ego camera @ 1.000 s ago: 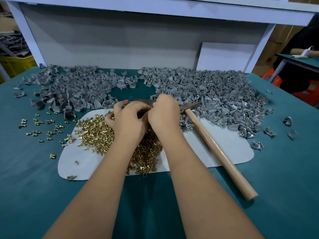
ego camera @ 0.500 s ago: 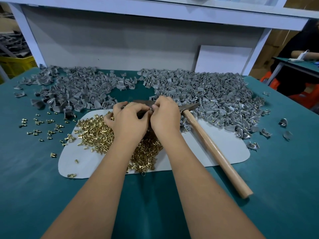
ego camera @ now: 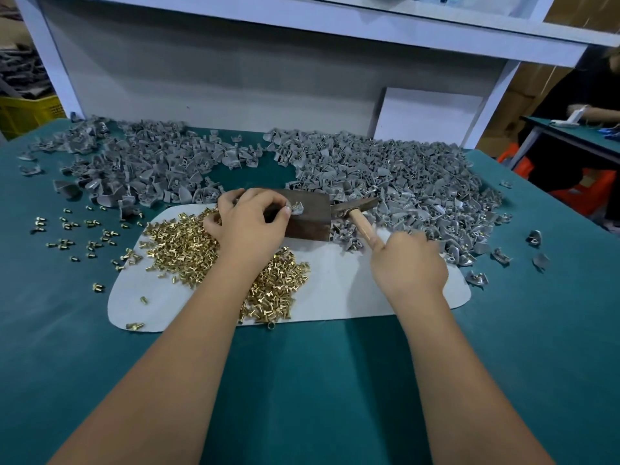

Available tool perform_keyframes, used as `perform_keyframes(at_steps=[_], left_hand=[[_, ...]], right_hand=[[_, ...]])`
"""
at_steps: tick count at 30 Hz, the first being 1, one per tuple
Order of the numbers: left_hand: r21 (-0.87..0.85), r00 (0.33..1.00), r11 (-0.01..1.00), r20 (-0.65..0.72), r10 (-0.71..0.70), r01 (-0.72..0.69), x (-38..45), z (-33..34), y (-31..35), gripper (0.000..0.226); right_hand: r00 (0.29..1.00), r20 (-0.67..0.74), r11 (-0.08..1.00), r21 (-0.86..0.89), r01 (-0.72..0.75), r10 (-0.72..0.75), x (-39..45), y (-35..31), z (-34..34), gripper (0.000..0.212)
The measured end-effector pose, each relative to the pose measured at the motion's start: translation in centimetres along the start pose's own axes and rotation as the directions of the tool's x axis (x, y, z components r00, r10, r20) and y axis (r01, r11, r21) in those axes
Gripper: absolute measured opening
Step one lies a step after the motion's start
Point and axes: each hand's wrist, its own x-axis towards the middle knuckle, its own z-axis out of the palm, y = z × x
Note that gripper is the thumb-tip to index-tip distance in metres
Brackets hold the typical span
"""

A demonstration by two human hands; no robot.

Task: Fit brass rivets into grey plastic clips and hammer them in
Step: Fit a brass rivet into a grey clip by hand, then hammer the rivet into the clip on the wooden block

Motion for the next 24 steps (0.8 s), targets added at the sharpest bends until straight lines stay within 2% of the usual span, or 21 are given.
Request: perform_keyframes(at_steps=[3,7,10,13,15,17,24], left_hand=[[0.021,1.000,1.000,0.001,-0.002,0.002,0.0,0.2,0.0,0.007],[0.008,1.000,1.000,0.006,-0.019,0.019,0.1,0.2,0.0,0.006],[-0.005,1.000,1.000,-0.001,-0.017,0.017,0.1,0.2,0.0,0.007],[0.008,1.000,1.000,-0.010,-0.023,0.023,0.1,0.2,-0.1,0.008],[0.010,0.999,0.999,-0.010,-0.032,0.032,0.0,0.4,0.0,0.007],[0.004,0.999,0.999,-0.026,-0.038,0.038,-0.1,0.4,0.0,0.006],[-0.004,0.996,0.999,-0.071,-0.050,0.049,-0.1,0.5,0.0,0.005]], right_hand=[[0.998,-0.009,0.998,0.040,0.055,-0.055,0.0,-0.6,0.3,0.034],[0.999,-0.011,0.989,0.142,0.036,-0.035,-0.2,-1.1,0.2,0.028],[0.993,-0.111,0.974,0.220,0.051,-0.027,-0.5,-1.5,-0.6,0.020],[0.970,-0.205,0.918,0.344,0.200,-0.134,-0.9,-2.1,-1.9,0.017],[0.949,-0.214,0.853,0.423,0.305,-0.233,-1.5,-2.3,-3.0,0.038],[0.936,-0.191,0.834,0.426,0.352,-0.297,-2.0,-2.5,-4.1,0.054],[0.906,-0.227,0.863,0.290,0.414,-0.358,-2.7,-3.2,-4.7,0.062]])
